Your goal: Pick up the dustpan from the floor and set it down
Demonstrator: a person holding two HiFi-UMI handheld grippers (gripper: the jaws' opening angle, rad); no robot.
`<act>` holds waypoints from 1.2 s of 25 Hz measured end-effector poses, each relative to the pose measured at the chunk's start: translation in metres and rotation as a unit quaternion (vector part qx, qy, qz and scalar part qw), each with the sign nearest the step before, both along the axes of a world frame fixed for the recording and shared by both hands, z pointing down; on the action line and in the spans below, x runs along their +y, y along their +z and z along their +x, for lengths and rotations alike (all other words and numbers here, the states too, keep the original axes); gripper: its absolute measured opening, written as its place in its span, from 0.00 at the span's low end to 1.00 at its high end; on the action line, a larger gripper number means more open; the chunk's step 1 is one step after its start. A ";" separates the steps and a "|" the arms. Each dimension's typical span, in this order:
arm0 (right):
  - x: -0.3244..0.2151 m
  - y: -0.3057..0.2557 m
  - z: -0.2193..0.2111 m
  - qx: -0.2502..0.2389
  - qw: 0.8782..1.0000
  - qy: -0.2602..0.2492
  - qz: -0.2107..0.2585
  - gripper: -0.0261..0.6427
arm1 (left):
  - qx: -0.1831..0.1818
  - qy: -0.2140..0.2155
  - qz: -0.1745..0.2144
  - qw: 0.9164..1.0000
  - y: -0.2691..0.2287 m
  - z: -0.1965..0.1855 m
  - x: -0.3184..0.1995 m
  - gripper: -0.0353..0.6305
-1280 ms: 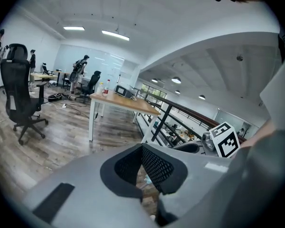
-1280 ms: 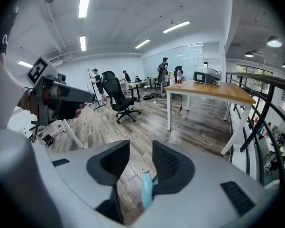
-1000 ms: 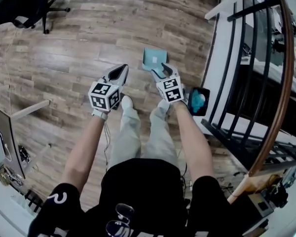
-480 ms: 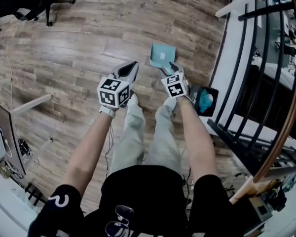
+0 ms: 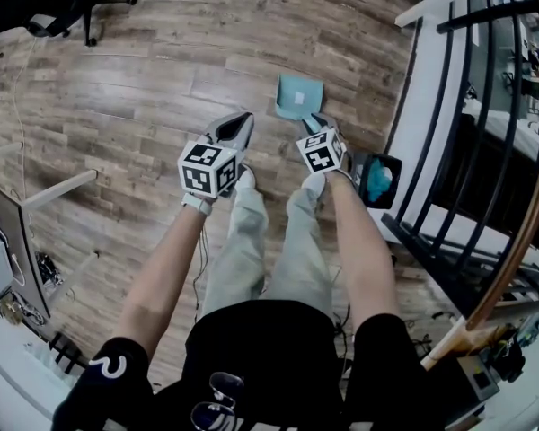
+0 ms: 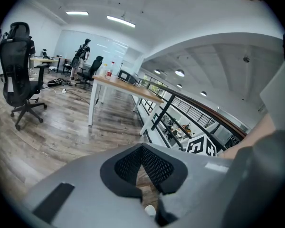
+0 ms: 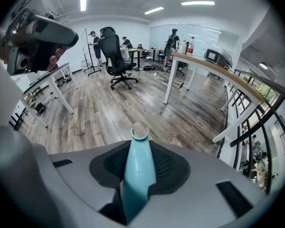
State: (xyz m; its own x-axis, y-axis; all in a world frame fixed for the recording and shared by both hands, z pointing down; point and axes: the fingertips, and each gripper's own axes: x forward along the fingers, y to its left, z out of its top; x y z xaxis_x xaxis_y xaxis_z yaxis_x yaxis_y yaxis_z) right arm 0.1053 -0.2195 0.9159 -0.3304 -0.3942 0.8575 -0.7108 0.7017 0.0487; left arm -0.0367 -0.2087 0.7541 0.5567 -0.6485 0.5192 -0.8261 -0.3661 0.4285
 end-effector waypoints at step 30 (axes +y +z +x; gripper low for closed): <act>0.026 -0.105 0.009 -0.049 0.997 0.058 0.026 0.17 | 0.010 0.018 0.046 0.999 -0.077 -0.005 0.021 0.05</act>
State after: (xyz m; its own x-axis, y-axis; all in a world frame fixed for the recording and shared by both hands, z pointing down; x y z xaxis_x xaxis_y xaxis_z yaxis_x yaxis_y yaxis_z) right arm 0.1142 -0.1937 0.8109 -0.3613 -0.4778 0.8007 -0.7906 0.6122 0.0085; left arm -0.0416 -0.1882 0.6771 0.5904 -0.6722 0.4466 -0.8031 -0.4341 0.4082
